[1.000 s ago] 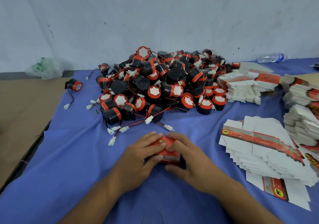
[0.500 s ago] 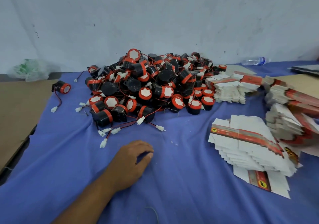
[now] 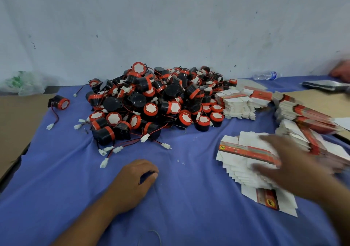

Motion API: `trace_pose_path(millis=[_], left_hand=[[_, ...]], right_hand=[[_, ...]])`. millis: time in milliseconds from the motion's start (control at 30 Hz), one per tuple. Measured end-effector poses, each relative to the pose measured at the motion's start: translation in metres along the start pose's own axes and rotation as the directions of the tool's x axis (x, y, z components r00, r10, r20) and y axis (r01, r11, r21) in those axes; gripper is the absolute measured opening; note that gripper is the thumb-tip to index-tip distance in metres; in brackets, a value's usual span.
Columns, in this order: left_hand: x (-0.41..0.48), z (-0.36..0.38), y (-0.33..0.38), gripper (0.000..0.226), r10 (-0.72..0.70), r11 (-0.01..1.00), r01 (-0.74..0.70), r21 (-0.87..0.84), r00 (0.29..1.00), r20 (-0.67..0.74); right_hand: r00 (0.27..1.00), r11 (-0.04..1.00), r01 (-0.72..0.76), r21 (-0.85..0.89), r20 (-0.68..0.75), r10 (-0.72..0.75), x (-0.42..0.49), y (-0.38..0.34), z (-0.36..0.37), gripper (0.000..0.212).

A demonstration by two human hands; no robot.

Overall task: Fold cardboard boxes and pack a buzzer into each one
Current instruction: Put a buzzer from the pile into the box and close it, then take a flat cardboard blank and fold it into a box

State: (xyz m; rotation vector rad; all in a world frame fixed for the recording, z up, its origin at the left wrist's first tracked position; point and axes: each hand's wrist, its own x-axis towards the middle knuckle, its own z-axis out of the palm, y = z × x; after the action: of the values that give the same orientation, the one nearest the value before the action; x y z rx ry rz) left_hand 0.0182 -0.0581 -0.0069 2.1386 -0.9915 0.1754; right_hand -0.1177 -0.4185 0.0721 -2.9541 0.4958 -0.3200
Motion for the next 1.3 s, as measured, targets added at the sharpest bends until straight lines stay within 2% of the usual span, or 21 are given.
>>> trace_pose_path(millis=[67,100,133,200,300,367,400,433,500,533,567,600,633,700,733,800,867,1000,1100,1167,1300], left_hand=[[0.0,-0.001,0.0,0.016,0.001,1.0,-0.001,-0.011,1.0,0.001],[0.001,-0.001,0.001,0.015,0.003,1.0,-0.003,-0.018,1.0,0.002],[0.001,-0.001,0.0,0.013,0.008,1.0,-0.008,-0.023,1.0,-0.001],[0.001,-0.001,-0.001,0.013,0.011,1.0,-0.011,-0.03,1.0,-0.005],[0.001,-0.002,-0.001,0.014,0.007,1.0,-0.007,-0.028,1.0,0.005],[0.0,-0.002,0.0,0.013,0.004,0.999,-0.004,-0.033,1.0,0.004],[0.0,-0.002,0.001,0.012,0.002,0.999,-0.002,-0.044,1.0,-0.006],[-0.001,-0.002,0.002,0.01,-0.007,0.998,0.005,-0.064,1.0,-0.026],[-0.002,-0.002,0.008,0.018,-0.05,0.99,0.039,-0.136,0.996,-0.074],[-0.001,-0.002,0.011,0.03,-0.07,0.983,0.053,-0.178,0.994,-0.089],[0.0,0.0,0.015,0.045,-0.085,0.973,0.062,-0.221,0.992,-0.098],[0.0,0.001,0.018,0.061,-0.097,0.962,0.067,-0.263,0.99,-0.102],[0.0,0.001,0.022,0.076,-0.106,0.951,0.069,-0.302,0.989,-0.106],[-0.001,0.002,0.029,0.1,-0.105,0.948,0.065,-0.31,0.988,-0.114],[-0.002,0.002,0.032,0.104,-0.095,0.962,0.06,-0.268,0.988,-0.118],[-0.005,0.002,0.035,0.108,-0.094,0.982,0.067,-0.174,0.984,-0.149],[-0.006,0.001,0.037,0.111,-0.136,0.984,0.111,-0.139,0.972,-0.192],[-0.006,-0.004,0.036,0.11,-0.122,0.987,0.1,-0.124,0.976,-0.179],[-0.007,-0.007,0.038,0.106,-0.105,0.983,0.079,-0.164,0.982,-0.156],[-0.008,-0.008,0.037,0.103,-0.088,0.984,0.065,-0.167,0.987,-0.133],[-0.009,-0.011,0.037,0.082,-0.109,0.936,0.065,-0.347,0.988,-0.108]], right_hand=[[0.982,0.995,0.043,-0.088,0.186,-0.026,0.008,-0.041,0.024,0.094],[0.975,0.992,-0.015,-0.127,0.216,0.043,0.011,-0.051,0.04,0.086],[0.984,0.991,-0.051,-0.126,0.161,0.071,0.015,-0.057,0.047,0.074],[0.996,0.967,-0.056,-0.249,0.056,0.072,0.017,-0.062,0.052,0.054],[0.982,0.963,0.048,-0.265,-0.164,-0.095,0.007,-0.076,0.051,0.007],[0.957,0.995,-0.054,-0.078,-0.288,0.029,0.01,-0.079,0.047,0.017],[0.92,0.998,-0.034,0.062,-0.388,0.056,0.012,-0.077,0.044,0.015],[0.866,0.985,0.053,0.163,-0.5,0.036,0.013,-0.078,0.041,0.016],[0.738,0.925,0.29,0.247,-0.673,-0.052,0.005,-0.102,0.029,0.028],[0.709,0.859,0.405,0.313,-0.701,-0.079,0.002,-0.116,0.028,0.031],[0.733,0.757,0.493,0.43,-0.674,-0.095,-0.003,-0.132,0.028,0.03],[0.79,0.617,0.531,0.581,-0.602,-0.113,-0.007,-0.144,0.034,0.027],[0.868,0.439,0.485,0.756,-0.476,-0.139,-0.011,-0.159,0.037,0.025],[0.958,0.105,0.228,0.968,-0.204,-0.2,-0.014,-0.178,0.052,0.024],[0.971,0.029,0.127,0.991,-0.118,-0.208,-0.013,-0.183,0.059,0.025],[0.981,-0.001,0.035,0.999,-0.035,-0.192,-0.009,-0.188,0.067,0.026],[0.987,0.012,0.016,1.0,-0.014,-0.162,-0.005,-0.191,0.072,0.022],[0.968,0.099,0.126,0.987,-0.1,-0.23,-0.007,-0.192,0.078,0.043],[0.931,0.12,0.187,0.975,-0.137,-0.338,-0.011,-0.188,0.073,0.024],[0.915,0.117,0.219,0.969,-0.162,-0.37,-0.011,-0.185,0.071,0.022],[0.933,0.172,0.266,0.948,-0.208,-0.295,-0.008,-0.176,0.072,0.022]])
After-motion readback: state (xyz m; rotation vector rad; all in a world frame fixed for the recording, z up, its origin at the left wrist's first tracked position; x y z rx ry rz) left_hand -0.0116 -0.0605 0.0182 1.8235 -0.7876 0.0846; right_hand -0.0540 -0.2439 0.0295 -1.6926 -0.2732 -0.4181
